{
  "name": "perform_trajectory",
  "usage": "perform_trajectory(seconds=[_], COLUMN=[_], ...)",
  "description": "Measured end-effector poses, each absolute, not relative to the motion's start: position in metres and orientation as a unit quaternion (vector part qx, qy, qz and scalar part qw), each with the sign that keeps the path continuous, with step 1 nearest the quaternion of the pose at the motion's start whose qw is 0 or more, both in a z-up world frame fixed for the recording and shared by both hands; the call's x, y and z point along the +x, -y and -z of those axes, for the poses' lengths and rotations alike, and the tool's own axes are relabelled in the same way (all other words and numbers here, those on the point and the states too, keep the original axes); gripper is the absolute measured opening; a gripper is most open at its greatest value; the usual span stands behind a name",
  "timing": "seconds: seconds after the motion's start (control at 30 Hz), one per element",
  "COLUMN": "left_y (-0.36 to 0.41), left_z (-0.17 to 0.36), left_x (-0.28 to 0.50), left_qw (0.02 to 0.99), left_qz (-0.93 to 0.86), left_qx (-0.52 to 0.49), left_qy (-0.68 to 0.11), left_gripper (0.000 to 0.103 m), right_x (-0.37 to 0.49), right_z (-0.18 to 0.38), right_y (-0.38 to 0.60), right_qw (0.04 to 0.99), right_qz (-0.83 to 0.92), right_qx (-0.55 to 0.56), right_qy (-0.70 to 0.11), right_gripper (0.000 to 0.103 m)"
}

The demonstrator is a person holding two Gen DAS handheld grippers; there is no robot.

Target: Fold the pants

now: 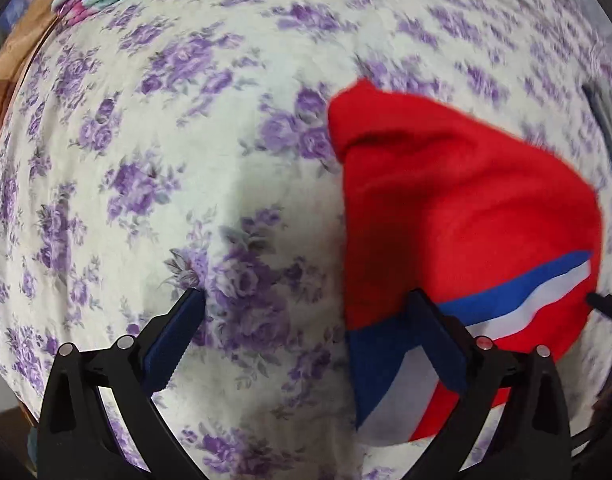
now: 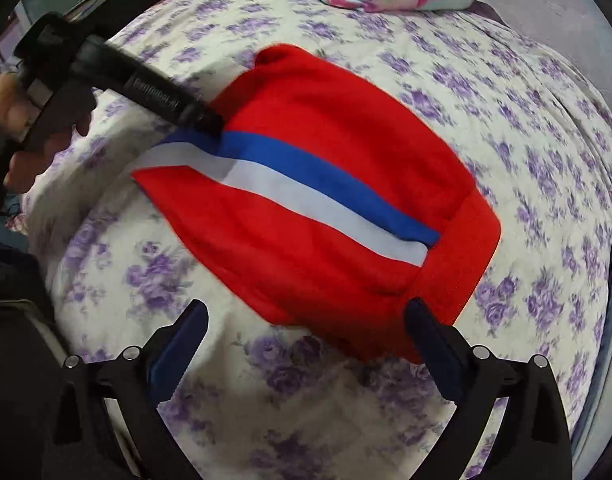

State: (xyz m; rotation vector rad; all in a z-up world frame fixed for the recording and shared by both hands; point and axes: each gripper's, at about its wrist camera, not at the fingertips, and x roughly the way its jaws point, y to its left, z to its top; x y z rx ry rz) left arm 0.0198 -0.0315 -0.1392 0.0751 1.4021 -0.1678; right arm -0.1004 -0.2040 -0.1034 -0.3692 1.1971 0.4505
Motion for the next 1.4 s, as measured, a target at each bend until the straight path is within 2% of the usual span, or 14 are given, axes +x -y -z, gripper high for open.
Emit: perform_trajectory(seconds=[0.13,0.23,0.33,0.47,0.57,0.63,0.8,0.97,1.1,1.4], left_y=[0.028,0.032,0.047,0.047,0.044,0.046,0.028,-0.009,-0.016,0.019], left_z=[0.110,0.104,0.116,0.142,0.145,0.139,0.120,0.120,0.120,0.123], left_x=[0.038,0.060,0.075,0.102,0.119,0.123,0.110,0.093,0.084,0.104], left_qw=[0.786,0.794,0.789,0.775,0.765,0.768,0.777,0.769,0.759,0.707], left_qz=[0.083,0.071,0.057,0.044,0.067,0.080,0.099,0.089,0.089,0.166], left_qx=[0.014,0.013,0.038,0.051,0.037,0.050,0.039,-0.033,-0.056,-0.096], left_qy=[-0.612,-0.604,-0.610,-0.629,-0.639,-0.634,-0.620,-0.633,-0.643,-0.681], left_gripper=[0.098,0.098,0.098,0.099,0.099,0.099,0.099,0.098,0.098,0.098], right_x=[-0.082,-0.055,-0.033,-0.014,-0.011,-0.013,-0.026,-0.024,-0.011,-0.048], right_z=[0.072,0.062,0.072,0.111,0.121,0.124,0.107,0.078,0.080,0.103], right_y=[0.225,0.240,0.239,0.238,0.271,0.281,0.286,0.273,0.267,0.275], right_qw=[0.814,0.847,0.856,0.828,0.826,0.819,0.826,0.850,0.842,0.804], right_qz=[-0.212,-0.151,-0.088,-0.024,-0.033,-0.037,-0.067,-0.098,-0.101,-0.125], right_qx=[-0.077,-0.037,-0.059,-0.138,-0.022,0.015,0.024,0.034,0.009,0.090], right_qy=[-0.535,-0.509,-0.507,-0.543,-0.562,-0.572,-0.559,-0.517,-0.529,-0.574], right_gripper=[0.099,0.099,0.099,0.099,0.100,0.100,0.099,0.100,0.099,0.100])
